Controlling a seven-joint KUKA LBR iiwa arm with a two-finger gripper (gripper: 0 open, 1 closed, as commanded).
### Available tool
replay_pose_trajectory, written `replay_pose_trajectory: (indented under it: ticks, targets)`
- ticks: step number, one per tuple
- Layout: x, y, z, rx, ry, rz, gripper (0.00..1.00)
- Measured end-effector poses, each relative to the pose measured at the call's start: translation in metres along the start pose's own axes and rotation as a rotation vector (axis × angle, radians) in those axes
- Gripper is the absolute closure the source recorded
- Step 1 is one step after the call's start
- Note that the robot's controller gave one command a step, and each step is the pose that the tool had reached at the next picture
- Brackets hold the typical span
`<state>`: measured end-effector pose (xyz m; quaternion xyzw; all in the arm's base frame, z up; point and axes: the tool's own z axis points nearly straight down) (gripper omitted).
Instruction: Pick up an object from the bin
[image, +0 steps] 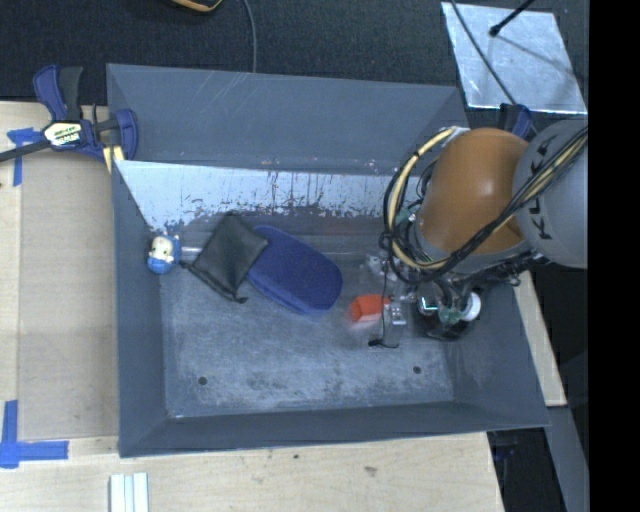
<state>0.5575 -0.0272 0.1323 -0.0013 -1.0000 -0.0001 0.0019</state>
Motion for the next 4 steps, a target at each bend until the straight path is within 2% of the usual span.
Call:
replay_pose_trajectory:
  ticks: [1, 2, 3, 4]
  targets:
    - [-0.005, -0.029, 0.066, 0.001, -0.001, 0.074, 0.00]
    - [-0.007, -0.028, 0.061, 0.000, -0.011, 0.072, 1.00]
    - [-0.017, -0.041, 0.021, 0.002, -0.013, 0.054, 1.00]
    - [-0.004, -0.026, -0.078, 0.001, -0.016, 0.049, 1.00]
